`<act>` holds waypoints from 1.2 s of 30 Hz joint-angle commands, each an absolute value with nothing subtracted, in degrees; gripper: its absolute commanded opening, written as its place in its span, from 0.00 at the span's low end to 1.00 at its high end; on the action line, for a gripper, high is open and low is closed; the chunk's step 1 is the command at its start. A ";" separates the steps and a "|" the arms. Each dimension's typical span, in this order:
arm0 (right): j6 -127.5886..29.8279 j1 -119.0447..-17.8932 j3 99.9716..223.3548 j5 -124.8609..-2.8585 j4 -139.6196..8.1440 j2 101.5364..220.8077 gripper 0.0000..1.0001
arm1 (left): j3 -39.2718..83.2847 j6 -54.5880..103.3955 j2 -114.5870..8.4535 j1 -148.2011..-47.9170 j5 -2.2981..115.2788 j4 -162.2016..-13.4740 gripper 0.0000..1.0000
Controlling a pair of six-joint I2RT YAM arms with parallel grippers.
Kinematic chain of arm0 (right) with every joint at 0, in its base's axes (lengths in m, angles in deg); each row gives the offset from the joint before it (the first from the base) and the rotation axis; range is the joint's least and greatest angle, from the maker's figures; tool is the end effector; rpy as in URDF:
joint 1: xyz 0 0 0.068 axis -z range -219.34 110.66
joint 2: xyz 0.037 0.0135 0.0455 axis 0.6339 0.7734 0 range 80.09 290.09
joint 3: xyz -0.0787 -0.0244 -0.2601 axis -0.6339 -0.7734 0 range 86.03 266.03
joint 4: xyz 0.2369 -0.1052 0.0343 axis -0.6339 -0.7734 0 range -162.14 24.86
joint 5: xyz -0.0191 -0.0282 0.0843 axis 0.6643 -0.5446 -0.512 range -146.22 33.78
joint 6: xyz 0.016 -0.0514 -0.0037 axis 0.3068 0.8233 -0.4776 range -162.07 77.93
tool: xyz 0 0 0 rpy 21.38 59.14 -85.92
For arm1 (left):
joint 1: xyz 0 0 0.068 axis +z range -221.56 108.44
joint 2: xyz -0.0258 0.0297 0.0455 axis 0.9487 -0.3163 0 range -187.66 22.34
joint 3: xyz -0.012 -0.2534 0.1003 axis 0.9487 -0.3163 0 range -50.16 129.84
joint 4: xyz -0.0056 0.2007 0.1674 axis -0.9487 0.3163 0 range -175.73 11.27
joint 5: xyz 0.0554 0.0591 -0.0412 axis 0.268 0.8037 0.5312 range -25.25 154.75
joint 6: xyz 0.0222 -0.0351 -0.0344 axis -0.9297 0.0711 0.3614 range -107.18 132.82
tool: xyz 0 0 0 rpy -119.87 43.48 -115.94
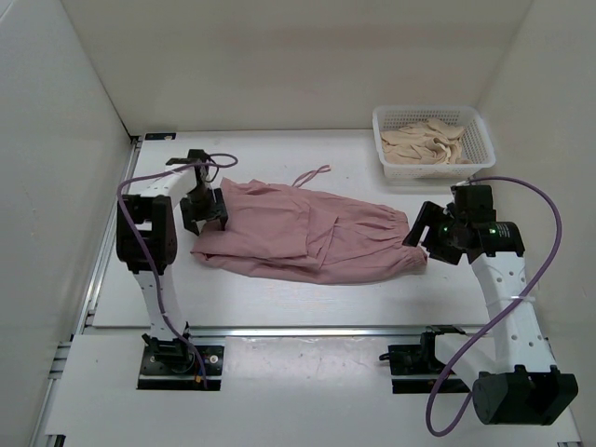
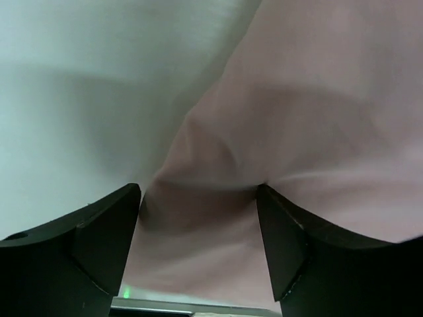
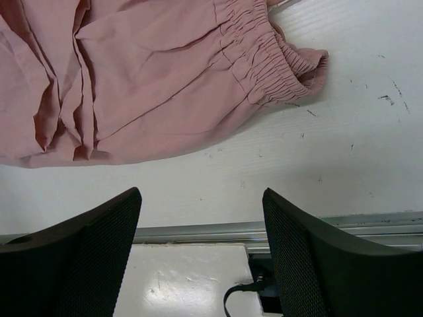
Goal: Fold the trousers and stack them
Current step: Fold the trousers
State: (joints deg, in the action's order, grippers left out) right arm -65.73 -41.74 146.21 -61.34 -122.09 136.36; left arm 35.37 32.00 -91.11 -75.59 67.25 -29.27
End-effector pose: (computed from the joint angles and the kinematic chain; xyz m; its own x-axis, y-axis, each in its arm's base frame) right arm 0.1793 0.0108 0.3221 -0.7695 0.3678 -0.5222 0.2331 0.9229 0.3066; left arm 0.3794 -0.0251 0.1850 -0.9593 -0.2613 -0.1067 -0.2637 0.9646 0.0088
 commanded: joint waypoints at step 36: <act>-65.71 -42.07 145.97 -61.14 -122.45 136.96 0.79 | 67.15 52.00 -82.67 -107.56 80.38 -16.21 0.10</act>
